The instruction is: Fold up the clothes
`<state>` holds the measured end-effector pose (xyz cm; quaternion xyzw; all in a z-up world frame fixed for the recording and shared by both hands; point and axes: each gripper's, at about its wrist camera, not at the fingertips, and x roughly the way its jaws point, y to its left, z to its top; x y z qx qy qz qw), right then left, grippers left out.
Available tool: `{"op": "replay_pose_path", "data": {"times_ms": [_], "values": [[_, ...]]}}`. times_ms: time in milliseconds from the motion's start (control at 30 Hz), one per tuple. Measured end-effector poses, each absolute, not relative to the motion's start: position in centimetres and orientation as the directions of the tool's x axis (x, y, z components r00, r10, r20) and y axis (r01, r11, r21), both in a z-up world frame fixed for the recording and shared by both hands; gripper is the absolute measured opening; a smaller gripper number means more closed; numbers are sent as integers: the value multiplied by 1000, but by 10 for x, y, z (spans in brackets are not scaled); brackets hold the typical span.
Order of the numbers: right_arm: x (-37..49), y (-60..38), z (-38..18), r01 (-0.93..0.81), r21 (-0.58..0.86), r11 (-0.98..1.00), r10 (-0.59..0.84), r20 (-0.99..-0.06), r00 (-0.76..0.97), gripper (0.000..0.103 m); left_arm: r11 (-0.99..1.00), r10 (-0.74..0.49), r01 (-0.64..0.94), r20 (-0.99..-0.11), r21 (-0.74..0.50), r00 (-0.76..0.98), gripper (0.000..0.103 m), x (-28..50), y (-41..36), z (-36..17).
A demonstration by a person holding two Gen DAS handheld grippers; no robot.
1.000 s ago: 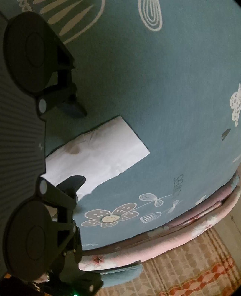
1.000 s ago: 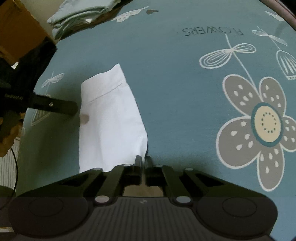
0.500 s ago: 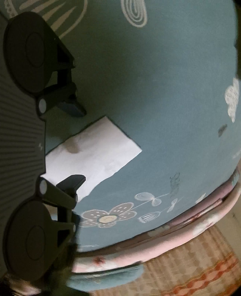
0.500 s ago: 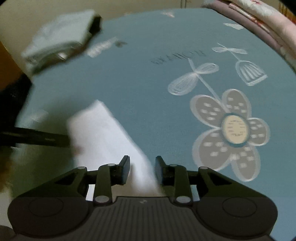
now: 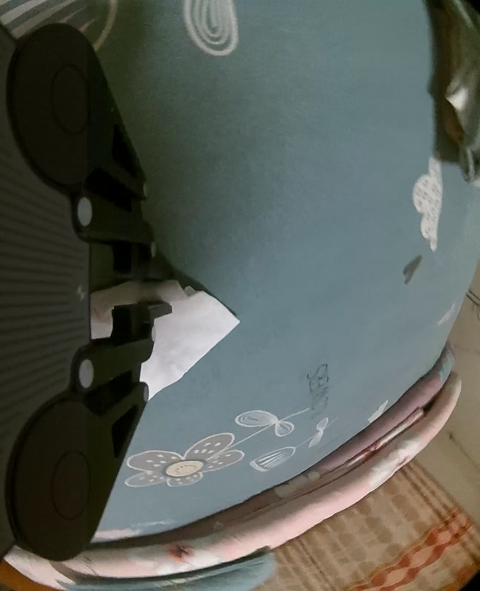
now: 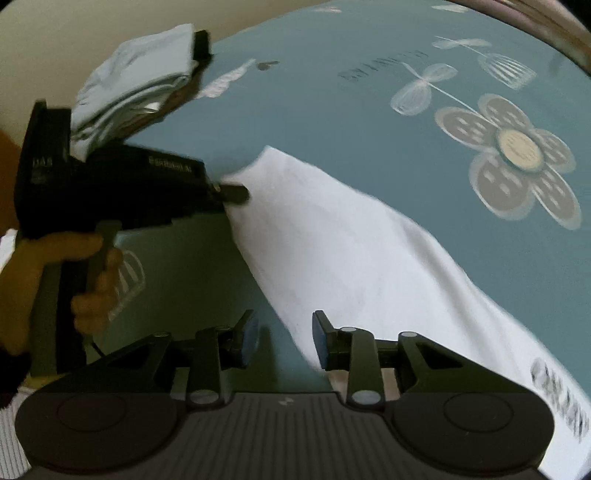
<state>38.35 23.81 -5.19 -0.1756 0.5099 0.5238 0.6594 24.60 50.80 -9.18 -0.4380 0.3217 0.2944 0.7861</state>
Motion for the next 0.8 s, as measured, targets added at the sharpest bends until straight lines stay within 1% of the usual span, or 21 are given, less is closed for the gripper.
{"op": "replay_pose_path", "data": {"times_ms": [67, 167, 300, 400, 467, 533, 600, 667, 733, 767, 800], "values": [[376, 226, -53, -873, 266, 410, 489, -871, -36, 39, 474, 190, -743, -769, -473, 611, 8, 248, 507, -88], [365, 214, -53, -902, 188, 388, 458, -889, 12, 41, 502, 206, -741, -770, -446, 603, 7, 245, 508, -80], [368, 208, -50, -919, 172, 355, 457, -889, 11, 41, 534, 229, -749, -786, -392, 574, 8, 243, 513, -74], [390, 202, -38, -923, 147, 356, 472, -881, 42, 41, 531, 265, -771, -795, -352, 546, 8, 241, 517, -69], [418, 193, -29, -920, 111, 376, 483, -871, 92, 41, 582, 326, -766, -784, -274, 528, 8, 241, 512, -55], [450, 183, -22, -919, 58, 389, 477, -867, 147, 41, 635, 327, -731, -770, -250, 548, 8, 244, 504, -43], [476, 175, -28, -925, 1, 379, 451, -873, 184, 41, 690, 246, -661, -763, -295, 597, 8, 255, 495, -36], [498, 168, -39, -944, -15, 331, 425, -890, 163, 41, 733, 104, -563, -755, -382, 648, 8, 270, 481, -39], [510, 165, -51, -961, -30, 274, 392, -909, 140, 41, 758, -20, -475, -745, -447, 667, 11, 284, 464, -46], [515, 166, -57, -969, -28, 246, 369, -922, 120, 41, 777, -86, -426, -748, -464, 659, 12, 293, 452, -52], [517, 165, -62, -974, -20, 228, 355, -929, 102, 40, 793, -121, -391, -751, -466, 649, 12, 300, 440, -57]]}}
